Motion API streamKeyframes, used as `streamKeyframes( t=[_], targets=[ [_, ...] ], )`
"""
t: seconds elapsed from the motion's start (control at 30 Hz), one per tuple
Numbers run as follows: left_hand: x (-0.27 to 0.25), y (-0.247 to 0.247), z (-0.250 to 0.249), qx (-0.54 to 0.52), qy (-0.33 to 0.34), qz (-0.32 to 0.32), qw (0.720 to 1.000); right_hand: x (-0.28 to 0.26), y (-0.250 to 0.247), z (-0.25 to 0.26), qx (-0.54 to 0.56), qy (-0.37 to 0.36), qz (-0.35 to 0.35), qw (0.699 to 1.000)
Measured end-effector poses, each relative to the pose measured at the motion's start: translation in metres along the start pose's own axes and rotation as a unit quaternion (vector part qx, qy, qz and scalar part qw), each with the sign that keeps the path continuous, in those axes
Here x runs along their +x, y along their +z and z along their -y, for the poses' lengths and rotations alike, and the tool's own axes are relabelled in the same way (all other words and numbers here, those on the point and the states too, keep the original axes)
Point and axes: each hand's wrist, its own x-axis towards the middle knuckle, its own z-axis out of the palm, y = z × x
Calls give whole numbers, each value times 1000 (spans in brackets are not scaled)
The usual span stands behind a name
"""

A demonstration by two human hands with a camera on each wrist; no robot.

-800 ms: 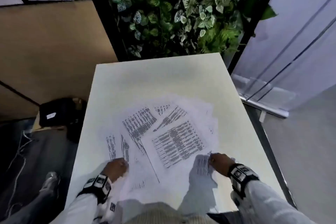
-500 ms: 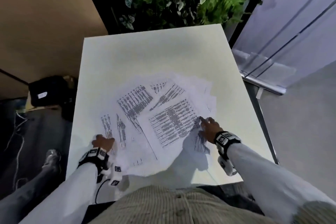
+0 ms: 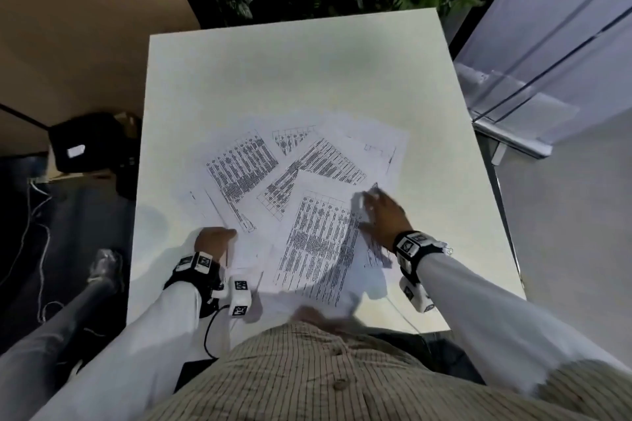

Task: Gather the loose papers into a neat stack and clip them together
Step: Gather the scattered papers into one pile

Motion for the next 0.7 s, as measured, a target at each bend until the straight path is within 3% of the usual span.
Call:
streamKeyframes(
  t=[0.07, 0.13, 0.23, 0.33, 0.43, 0.53, 0.63, 0.7],
  targets=[
    [7, -3, 8, -8, -60, -59, 996, 0, -1, -6, 63, 173, -77, 980],
    [39, 2, 28, -14, -93, -87, 992, -3, 4, -6, 66, 272, -49, 959],
    [29, 3, 8, -49, -90, -43, 994, -3, 17, 6, 52, 246, -17, 968],
    [1, 8, -24, -29, -8, 19, 999, 2, 23, 18, 71, 228, -11, 971],
    [-4, 21, -30, -19, 32, 35, 999, 5, 23, 15, 82, 213, 0, 974],
    [-20, 21, -43, 88, 45, -13, 995, 5, 24, 9, 110, 224, -11, 968],
    [-27, 14, -65, 147, 129, -99, 976, 6, 24, 4, 179, 244, -32, 952],
    [-19, 14, -79, 149, 170, -75, 971, 6, 21, 0, 222, 254, -45, 940]
  ],
)
